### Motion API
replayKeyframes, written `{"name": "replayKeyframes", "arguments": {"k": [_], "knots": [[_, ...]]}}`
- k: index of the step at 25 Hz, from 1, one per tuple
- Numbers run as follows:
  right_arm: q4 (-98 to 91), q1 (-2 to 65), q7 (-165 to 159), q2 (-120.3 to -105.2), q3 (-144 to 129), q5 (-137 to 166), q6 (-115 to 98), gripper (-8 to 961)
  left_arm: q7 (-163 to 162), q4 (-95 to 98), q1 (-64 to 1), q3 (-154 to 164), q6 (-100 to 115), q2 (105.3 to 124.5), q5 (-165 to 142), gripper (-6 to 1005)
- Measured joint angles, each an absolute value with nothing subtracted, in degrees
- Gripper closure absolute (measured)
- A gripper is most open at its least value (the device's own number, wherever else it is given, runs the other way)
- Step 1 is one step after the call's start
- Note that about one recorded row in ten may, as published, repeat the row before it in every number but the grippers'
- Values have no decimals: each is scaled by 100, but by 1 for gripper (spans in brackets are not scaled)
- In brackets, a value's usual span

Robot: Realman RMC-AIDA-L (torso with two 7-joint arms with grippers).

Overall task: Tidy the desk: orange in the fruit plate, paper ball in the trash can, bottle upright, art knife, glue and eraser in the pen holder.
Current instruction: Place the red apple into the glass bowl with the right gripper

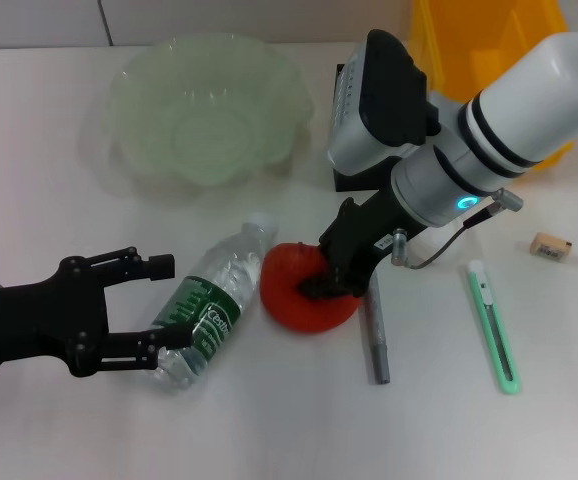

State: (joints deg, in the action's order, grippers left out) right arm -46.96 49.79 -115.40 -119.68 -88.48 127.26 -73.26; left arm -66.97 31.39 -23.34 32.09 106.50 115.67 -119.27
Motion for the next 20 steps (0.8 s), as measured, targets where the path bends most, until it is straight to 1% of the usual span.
{"name": "replayKeyframes", "arguments": {"k": [1, 4, 6, 10, 16, 20], "knots": [[-4810, 4927, -11540, -11957, -8805, 12726, -7419, 690, -6698, 3146, -2338, 3206, 10650, 11567, -11924, 157], [-5049, 4823, -11539, -11947, -8760, 12726, -7590, 718, -6702, 3157, -2338, 3192, 10651, 11567, -11919, 157], [-5595, 4591, -11547, -11933, -8496, 12762, -7959, 736, -6704, 3166, -2338, 3173, 10652, 11566, -11916, 158], [-6137, 4451, -11551, -11925, -7930, 12792, -8498, 780, -6710, 3175, -2338, 3163, 10652, 11566, -11888, 158], [-6980, 4348, -11553, -11911, -6892, 12774, -9164, 801, -6705, 3173, -2337, 3164, 10652, 11566, -11885, 159], [-7078, 4309, -11473, -11920, -6444, 12263, -8655, 815, -6699, 3167, -2311, 3163, 10651, 11566, -11882, 160]]}}
